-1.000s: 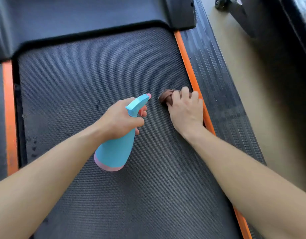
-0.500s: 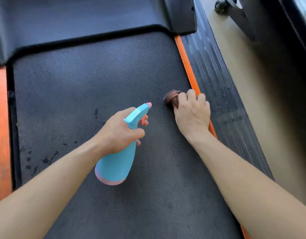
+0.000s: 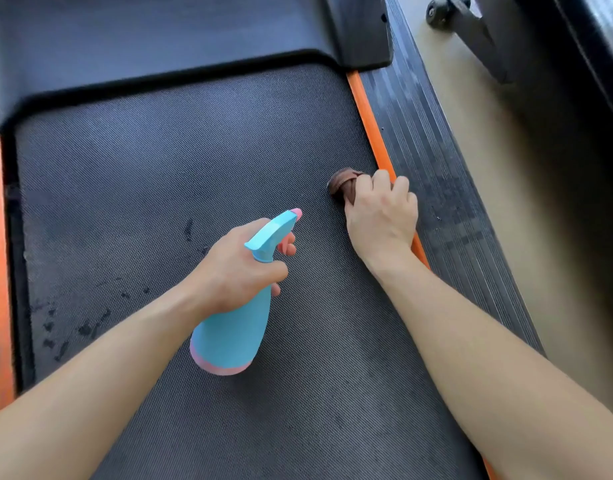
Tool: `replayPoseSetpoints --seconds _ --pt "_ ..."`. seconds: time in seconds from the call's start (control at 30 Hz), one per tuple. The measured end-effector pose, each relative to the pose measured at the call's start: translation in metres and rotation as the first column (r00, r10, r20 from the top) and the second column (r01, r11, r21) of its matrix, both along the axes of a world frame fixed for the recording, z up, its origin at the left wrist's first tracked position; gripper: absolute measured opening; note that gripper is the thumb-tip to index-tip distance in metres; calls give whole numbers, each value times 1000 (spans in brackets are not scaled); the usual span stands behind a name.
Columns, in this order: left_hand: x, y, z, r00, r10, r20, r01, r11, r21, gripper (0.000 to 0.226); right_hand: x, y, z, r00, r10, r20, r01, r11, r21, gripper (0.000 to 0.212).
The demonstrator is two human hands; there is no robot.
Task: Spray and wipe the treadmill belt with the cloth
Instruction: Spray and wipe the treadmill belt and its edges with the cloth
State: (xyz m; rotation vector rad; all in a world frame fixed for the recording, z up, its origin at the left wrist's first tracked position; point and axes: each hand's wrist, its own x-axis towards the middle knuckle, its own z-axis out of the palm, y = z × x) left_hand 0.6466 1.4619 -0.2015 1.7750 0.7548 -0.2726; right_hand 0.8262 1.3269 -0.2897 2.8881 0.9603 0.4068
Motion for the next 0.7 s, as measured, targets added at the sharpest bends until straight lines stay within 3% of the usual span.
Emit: replayPoseSetpoints --seconds 0.23,0.4,0.53,0.7 --pt "-6 8 -2 1000 21 12 -21 999 -27 34 -69 -96 0 984 91 -151 -89 996 20 28" --pt "-11 9 -4 999 35 -3 -35 998 -49 44 -36 -35 -13 989 129 -74 -120 987 109 30" --pt "-11 8 -4 999 37 -29 -38 999 -37 43 -24 -19 -14 980 155 -128 -135 979 152 34" --pt "-18 6 2 999 26 -31 -27 999 -45 45 -91 -83 -24 869 390 -303 -371 921 120 32"
